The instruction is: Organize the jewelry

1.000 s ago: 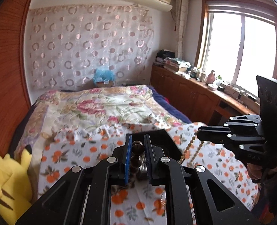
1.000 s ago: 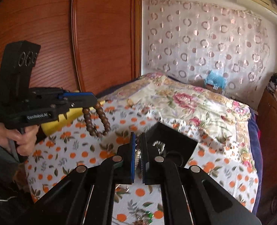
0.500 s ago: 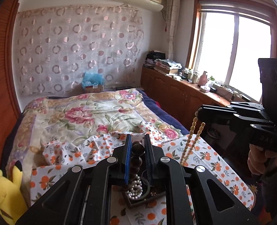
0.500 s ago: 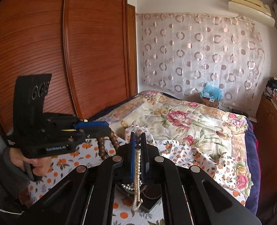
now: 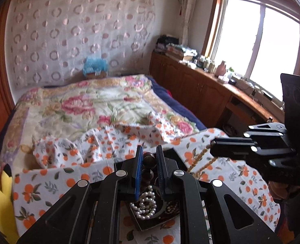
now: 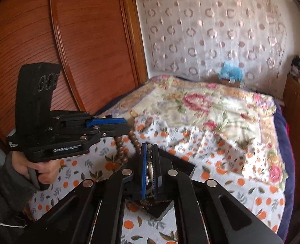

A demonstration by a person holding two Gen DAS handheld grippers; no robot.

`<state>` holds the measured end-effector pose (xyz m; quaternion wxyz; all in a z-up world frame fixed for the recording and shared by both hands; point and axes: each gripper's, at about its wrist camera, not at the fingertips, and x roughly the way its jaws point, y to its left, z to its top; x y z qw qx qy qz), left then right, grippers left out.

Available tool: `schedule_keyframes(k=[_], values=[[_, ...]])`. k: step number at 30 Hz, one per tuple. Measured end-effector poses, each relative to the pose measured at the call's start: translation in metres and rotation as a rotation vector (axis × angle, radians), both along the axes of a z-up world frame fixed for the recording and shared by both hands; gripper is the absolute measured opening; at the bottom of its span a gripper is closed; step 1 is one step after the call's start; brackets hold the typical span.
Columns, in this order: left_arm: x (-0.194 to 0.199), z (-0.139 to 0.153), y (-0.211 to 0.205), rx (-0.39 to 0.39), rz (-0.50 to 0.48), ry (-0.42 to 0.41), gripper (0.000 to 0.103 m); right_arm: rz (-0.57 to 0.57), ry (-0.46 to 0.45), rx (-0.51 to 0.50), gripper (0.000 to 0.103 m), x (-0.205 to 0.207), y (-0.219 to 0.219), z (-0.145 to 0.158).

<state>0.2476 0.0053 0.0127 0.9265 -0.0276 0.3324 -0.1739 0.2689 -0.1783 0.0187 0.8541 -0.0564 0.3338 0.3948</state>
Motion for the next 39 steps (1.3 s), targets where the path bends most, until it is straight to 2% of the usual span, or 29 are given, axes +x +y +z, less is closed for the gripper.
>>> schedule_keyframes(k=[4,7,11,13,21,31,39], values=[[0.002,-0.014,-0.003,0.005,-0.008,0.029,0.013,-0.011,0.043,-0.044,0.007,0.0,0.006,-0.029],[-0.003,-0.018,-0.006,0.026,-0.005,0.03,0.023,-0.028,0.055,-0.068,0.009,-0.001,0.006,-0.042],[-0.017,-0.026,-0.009,0.036,-0.015,0.04,0.029,-0.063,0.043,-0.08,0.031,-0.009,-0.003,-0.052],[-0.026,-0.031,-0.01,0.04,-0.019,0.049,0.033,-0.081,0.038,-0.095,0.032,-0.017,-0.01,-0.055],[-0.068,-0.055,-0.026,0.067,-0.058,0.09,0.034,-0.126,0.06,-0.167,0.032,-0.069,-0.041,-0.083],[-0.091,-0.079,-0.047,0.08,-0.11,0.141,0.034,-0.152,0.131,-0.161,0.032,-0.128,-0.067,-0.119],[-0.107,-0.088,-0.065,0.14,-0.115,0.129,0.034,-0.157,0.146,-0.153,0.032,-0.147,-0.07,-0.131]])
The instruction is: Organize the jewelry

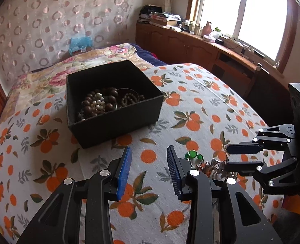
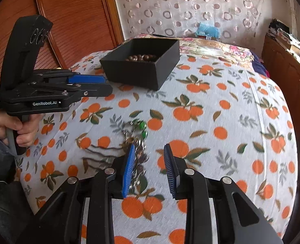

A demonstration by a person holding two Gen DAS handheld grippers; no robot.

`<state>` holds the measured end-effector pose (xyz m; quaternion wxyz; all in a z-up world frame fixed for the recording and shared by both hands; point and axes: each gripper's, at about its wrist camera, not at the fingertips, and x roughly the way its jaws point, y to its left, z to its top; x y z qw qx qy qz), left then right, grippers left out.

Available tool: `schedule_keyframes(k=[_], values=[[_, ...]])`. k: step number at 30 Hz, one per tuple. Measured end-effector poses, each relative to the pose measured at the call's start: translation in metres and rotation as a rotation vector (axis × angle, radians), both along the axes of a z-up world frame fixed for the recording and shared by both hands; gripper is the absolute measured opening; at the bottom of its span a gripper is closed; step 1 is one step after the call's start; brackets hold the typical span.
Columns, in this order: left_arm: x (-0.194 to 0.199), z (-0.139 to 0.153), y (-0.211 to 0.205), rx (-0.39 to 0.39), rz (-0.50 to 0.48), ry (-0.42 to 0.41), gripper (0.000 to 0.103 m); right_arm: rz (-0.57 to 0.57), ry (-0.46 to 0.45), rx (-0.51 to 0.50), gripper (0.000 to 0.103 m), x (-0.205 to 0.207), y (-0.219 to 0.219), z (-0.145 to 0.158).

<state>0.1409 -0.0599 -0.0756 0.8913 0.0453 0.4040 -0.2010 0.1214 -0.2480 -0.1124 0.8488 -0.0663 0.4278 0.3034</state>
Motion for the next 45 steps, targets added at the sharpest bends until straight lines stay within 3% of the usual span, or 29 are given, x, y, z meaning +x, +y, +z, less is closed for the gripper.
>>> schedule_keyframes(k=[9,11,13,28,30,31,33,37,45], values=[[-0.002,-0.005,-0.008,0.011,-0.006,0.013,0.034,0.002,0.038,0.02,0.032,-0.005,0.001,-0.013],[0.0,-0.007,-0.012,0.01,-0.015,0.021,0.034,0.016,0.048,0.044,0.019,-0.006,0.0,-0.013],[0.001,-0.009,-0.015,0.008,-0.028,0.03,0.034,0.015,0.056,0.055,0.016,-0.005,-0.004,-0.013],[0.007,-0.03,-0.05,0.009,-0.15,0.073,0.034,-0.096,0.024,0.054,0.013,-0.002,-0.06,0.004],[0.008,-0.031,-0.051,0.015,-0.153,0.07,0.027,-0.11,0.017,0.053,0.013,0.001,-0.065,0.006],[0.008,-0.031,-0.051,0.014,-0.156,0.075,0.01,-0.116,0.013,0.054,0.013,0.002,-0.068,0.007],[0.008,-0.032,-0.052,0.016,-0.157,0.076,0.005,-0.127,0.004,0.058,0.013,0.004,-0.074,0.01],[0.007,-0.022,-0.043,-0.005,-0.125,0.054,0.005,-0.137,-0.024,0.069,0.009,0.012,-0.078,0.019],[0.006,0.027,-0.016,-0.051,-0.063,-0.045,0.005,-0.089,-0.073,0.068,0.009,0.029,-0.061,0.035]])
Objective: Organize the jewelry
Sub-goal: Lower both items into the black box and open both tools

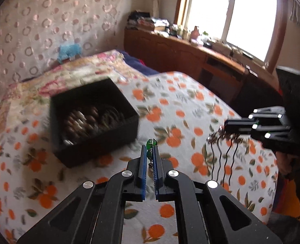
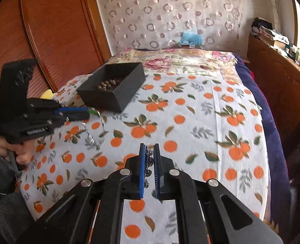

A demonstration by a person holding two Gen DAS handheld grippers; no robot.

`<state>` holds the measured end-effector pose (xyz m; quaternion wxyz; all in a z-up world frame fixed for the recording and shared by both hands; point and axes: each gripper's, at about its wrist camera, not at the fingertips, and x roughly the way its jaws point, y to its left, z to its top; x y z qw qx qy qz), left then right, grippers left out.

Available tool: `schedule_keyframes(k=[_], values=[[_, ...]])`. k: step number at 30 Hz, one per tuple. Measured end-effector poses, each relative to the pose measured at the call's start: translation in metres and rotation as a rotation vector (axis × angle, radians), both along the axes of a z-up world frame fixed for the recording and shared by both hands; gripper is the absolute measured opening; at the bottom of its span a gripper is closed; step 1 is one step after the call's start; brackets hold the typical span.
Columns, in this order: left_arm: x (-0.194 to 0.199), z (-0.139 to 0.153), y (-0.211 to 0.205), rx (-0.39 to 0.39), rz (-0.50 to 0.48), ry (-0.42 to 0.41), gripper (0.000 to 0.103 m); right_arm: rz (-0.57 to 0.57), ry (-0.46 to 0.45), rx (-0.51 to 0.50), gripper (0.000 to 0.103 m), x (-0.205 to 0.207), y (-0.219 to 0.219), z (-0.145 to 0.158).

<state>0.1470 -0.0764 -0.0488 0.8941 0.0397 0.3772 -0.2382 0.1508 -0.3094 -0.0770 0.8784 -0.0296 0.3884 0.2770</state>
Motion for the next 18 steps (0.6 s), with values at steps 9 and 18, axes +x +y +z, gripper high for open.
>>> schedule_keyframes(k=[9,18], values=[[0.03,0.048,0.033,-0.009,0.098,-0.12,0.005,0.064,-0.126,0.01,0.009,0.03,0.03,0.046],[0.069,0.053,0.055,0.016,0.175,-0.137,0.005,0.097,-0.243,0.047,0.009,0.087,0.075,0.076]])
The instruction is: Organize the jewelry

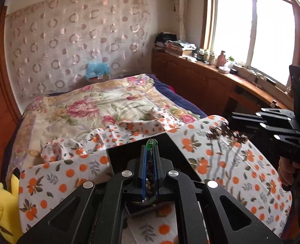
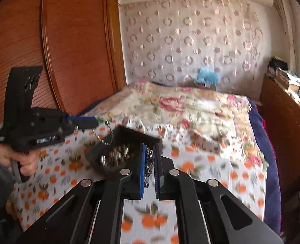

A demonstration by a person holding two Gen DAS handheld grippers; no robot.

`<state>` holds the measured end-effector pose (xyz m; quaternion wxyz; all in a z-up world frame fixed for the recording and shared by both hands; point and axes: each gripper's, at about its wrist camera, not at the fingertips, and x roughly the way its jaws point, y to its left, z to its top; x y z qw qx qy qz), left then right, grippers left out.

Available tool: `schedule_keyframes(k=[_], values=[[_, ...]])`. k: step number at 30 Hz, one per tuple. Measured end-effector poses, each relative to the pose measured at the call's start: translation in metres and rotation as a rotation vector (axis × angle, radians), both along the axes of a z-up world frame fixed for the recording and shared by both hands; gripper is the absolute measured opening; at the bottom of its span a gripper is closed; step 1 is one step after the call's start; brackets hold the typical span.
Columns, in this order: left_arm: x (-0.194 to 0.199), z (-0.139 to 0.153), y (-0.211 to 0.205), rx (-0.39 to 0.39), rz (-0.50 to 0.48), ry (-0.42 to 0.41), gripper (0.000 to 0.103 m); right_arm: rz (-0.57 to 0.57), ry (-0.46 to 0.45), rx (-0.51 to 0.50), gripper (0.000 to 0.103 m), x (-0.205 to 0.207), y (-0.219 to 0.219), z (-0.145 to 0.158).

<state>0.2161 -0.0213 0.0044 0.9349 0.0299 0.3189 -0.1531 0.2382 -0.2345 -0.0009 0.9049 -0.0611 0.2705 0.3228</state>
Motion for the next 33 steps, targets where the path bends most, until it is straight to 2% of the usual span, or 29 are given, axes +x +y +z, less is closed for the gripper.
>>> schedule_keyframes(k=[5,9,18,19,20,22,24,26,28,30,31,33], values=[[0.019,-0.01,0.003,0.01,0.017,0.023,0.005,0.038,-0.011,-0.005,0.009,0.029,0.03,-0.014],[0.031,-0.022,0.003,0.02,0.033,0.054,0.005,0.071,0.029,-0.012,0.009,0.049,0.048,-0.033],[0.014,-0.024,0.014,0.005,0.079,0.068,0.007,0.069,0.108,0.011,0.01,0.059,0.055,-0.052],[0.009,-0.023,0.015,0.002,0.086,0.069,0.012,0.061,0.103,0.013,0.01,0.056,0.053,-0.05],[0.006,-0.022,0.016,0.003,0.092,0.067,0.023,0.06,0.102,0.017,0.01,0.052,0.051,-0.049],[-0.004,-0.021,0.017,0.013,0.114,0.058,0.034,0.055,0.097,0.02,0.01,0.045,0.047,-0.048],[-0.015,-0.019,0.017,0.015,0.125,0.052,0.038,0.037,0.083,0.013,0.01,0.034,0.043,-0.044],[-0.024,-0.017,0.016,0.016,0.137,0.042,0.061,0.024,0.074,0.016,0.01,0.023,0.039,-0.042],[-0.035,-0.016,0.016,0.017,0.147,0.022,0.072,0.002,0.064,0.012,0.012,0.012,0.036,-0.041],[-0.045,-0.014,0.016,0.015,0.159,0.014,0.08,-0.014,0.055,0.017,0.028,0.003,0.031,-0.04],[-0.052,-0.014,0.017,0.011,0.168,0.005,0.086,-0.023,0.05,0.026,0.031,-0.003,0.026,-0.039],[-0.063,-0.013,0.019,0.011,0.183,-0.008,0.09,-0.041,0.046,0.032,0.032,-0.012,0.022,-0.039]])
